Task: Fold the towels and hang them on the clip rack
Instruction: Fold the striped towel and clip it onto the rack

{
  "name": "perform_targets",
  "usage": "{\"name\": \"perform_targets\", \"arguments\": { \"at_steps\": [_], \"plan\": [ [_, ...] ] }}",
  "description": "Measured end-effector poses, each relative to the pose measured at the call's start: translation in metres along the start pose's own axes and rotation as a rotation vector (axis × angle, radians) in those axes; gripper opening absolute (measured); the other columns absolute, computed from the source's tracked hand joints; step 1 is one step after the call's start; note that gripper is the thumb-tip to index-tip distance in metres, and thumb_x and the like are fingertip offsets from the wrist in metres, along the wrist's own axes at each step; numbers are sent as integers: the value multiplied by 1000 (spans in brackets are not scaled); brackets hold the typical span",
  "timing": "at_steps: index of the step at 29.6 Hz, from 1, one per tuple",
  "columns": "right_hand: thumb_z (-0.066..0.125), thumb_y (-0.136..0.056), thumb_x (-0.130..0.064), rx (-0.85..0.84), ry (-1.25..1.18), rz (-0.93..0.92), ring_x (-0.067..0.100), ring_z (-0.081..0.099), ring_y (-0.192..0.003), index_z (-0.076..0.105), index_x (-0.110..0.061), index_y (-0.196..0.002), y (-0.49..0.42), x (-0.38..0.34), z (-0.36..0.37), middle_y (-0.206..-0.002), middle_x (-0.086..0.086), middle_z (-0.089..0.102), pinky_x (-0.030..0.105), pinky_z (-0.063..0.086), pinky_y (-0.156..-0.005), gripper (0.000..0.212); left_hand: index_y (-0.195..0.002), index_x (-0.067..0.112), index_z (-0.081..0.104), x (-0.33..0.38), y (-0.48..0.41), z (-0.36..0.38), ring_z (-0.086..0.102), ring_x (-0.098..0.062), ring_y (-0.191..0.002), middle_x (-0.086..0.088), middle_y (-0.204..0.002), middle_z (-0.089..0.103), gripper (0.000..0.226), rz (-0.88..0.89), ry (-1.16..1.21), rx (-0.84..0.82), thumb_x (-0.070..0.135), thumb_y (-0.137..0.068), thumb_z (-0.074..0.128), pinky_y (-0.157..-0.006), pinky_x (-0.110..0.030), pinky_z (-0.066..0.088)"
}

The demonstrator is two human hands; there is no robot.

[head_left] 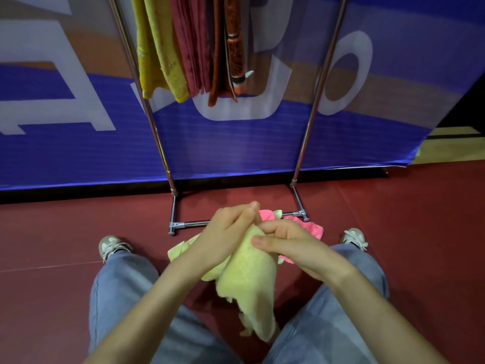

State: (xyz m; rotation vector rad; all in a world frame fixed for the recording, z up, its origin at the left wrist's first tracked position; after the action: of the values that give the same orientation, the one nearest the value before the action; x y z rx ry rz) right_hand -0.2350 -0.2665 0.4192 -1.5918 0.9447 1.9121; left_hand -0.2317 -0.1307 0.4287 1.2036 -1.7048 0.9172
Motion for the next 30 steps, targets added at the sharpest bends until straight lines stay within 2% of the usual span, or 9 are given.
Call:
{"name": "perform_targets", "arguments": {
  "at_steps": [3,6,8,10,15,18,22,26,30],
  "plan": [
    [54,-81,-19,10,-6,-14,-1,63,-73,67,-18,-87,1,1,-3,-73,-11,70,11,46,-67,14,-57,1,43,-4,5,-3,33,-12,-57,-5,-59,36,64,-9,-53,-17,62,-76,33,-57,-33,30],
    [56,-84,-13,-22,18,-6,-5,60,-72,63,-1,-103,1,5,-2,-72,-15,67,8,44,-69,24,-66,-2,55,-7,9,-7,38,-14,-62,-5,-64,42,67,-11,-101,-162,63,-74,37,-59,-39,35],
    [58,-85,-11,-42,53,12,-8,54,-66,61,5,-105,-1,12,-2,-68,-17,61,7,41,-65,25,-62,-3,52,-5,12,-11,35,-7,-58,0,-58,38,66,-2,-151,-200,62,-70,43,-55,-30,33],
    [62,-78,-23,-63,85,49,-7,50,-69,65,-4,-94,-1,17,0,-72,-14,57,9,39,-67,25,-52,0,45,-3,13,-15,27,-5,-50,8,-50,29,61,10,-179,-210,60,-67,49,-48,-18,24],
    [58,-77,-31,-127,158,160,-7,46,-59,59,-19,-73,0,25,-4,-58,-21,51,9,37,-61,13,-45,8,44,2,16,-24,27,-3,-43,8,-44,29,52,-21,-150,-222,43,-78,66,-44,-13,24],
    [63,-67,-50,-140,233,220,-1,53,-67,62,-20,-75,4,39,-14,-66,-17,60,17,40,-69,31,-41,20,44,7,18,-38,31,0,-37,9,-37,34,40,-91,-51,-140,42,-71,60,-40,-11,26],
    [66,-63,-56,-91,222,234,16,50,-80,59,-7,-86,14,56,-25,-81,2,56,31,37,-77,55,-52,6,43,1,20,-58,30,1,-33,9,-35,34,37,-153,12,-103,37,-69,55,-36,-8,26],
    [66,-67,-45,-20,97,162,6,54,-74,57,-7,-79,18,46,-31,-75,-6,61,18,40,-71,41,-56,9,46,-25,24,-68,33,-3,-48,10,-49,36,60,-167,0,-229,66,-71,56,-46,-13,29],
    [76,-49,-64,19,-40,74,11,53,-75,66,-5,-89,11,30,-35,-80,1,62,21,40,-64,72,-62,27,56,-38,26,-51,42,3,-63,16,-63,48,57,-208,29,-367,82,-61,47,-63,-11,37]
  ]
}}
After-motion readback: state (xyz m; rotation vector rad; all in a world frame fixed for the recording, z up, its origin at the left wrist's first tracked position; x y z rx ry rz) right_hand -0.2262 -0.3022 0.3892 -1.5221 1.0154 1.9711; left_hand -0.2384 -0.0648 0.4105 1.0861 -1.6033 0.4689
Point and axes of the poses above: each hand's wrist, its own y-axis away from the middle knuckle, its own z-axis out of the palm, x = y × z, the point moved 2 cm from there along -y, towards the middle knuckle
